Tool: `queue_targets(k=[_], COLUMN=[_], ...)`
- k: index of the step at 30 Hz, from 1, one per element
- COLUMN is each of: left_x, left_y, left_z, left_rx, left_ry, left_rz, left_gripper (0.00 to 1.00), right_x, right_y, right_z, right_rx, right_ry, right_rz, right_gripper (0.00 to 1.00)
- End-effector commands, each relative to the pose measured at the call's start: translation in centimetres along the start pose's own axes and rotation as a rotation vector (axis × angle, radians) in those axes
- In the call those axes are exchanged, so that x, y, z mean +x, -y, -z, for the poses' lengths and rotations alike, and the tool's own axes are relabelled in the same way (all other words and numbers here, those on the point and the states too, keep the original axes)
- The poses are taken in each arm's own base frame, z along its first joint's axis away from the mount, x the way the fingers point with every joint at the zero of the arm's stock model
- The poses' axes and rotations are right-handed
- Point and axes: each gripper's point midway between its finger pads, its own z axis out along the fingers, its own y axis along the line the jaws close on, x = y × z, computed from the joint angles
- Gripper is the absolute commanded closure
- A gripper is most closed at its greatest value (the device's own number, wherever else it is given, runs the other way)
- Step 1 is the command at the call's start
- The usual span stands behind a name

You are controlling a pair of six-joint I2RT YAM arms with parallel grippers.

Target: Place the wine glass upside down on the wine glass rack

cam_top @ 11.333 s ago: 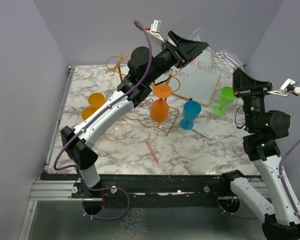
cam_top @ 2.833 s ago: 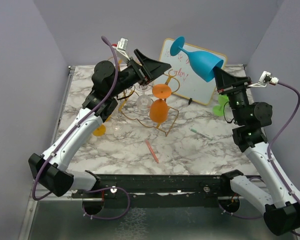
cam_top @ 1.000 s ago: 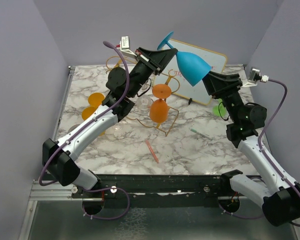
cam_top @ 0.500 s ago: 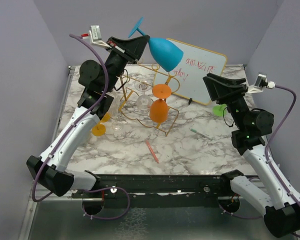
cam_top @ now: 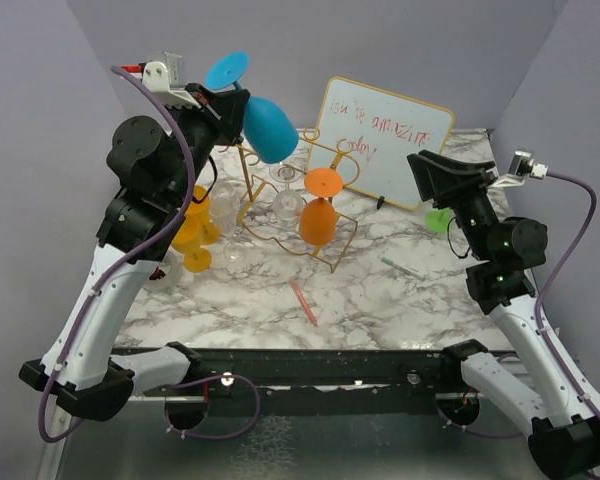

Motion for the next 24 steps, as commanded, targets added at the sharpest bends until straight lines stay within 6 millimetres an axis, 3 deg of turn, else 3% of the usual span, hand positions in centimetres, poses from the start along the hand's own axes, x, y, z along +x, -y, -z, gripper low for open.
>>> queue_targets(k=[1, 5, 11, 18, 24], left_x=[0.2, 1.7, 6.1, 10.3, 13.1], left_y=[-4.0, -5.0, -7.1, -10.0, -11.0], left_z=[3.3, 5.1, 6.4, 5.9, 5.4], left_rx=[-0.169, -0.169, -0.178, -0.257, -0.253], left_ry=[-0.086, -0.146, -0.257, -0.365, -0.435], left_rz=[-0.222, -0.315, -0.394, -0.443, -0.466], left_gripper=[1.0, 1.0, 1.0, 1.0, 1.0], right_x=[-0.8, -0.7, -0.4, 0.2, 0.2], right_y=[0.2, 0.7, 1.3, 1.8, 2.1], right_z=[0.1, 0.2, 0.2, 0.3, 0.5], right_rx=[0.04, 0.061, 0.086, 0.101, 0.122], right_ry=[0.019, 0.013, 0.003, -0.013, -0.014], right_rz=[0.028, 0.035, 0.043, 0.041, 0.047], right_gripper=[0.41, 0.41, 0.41, 0.41, 0.41])
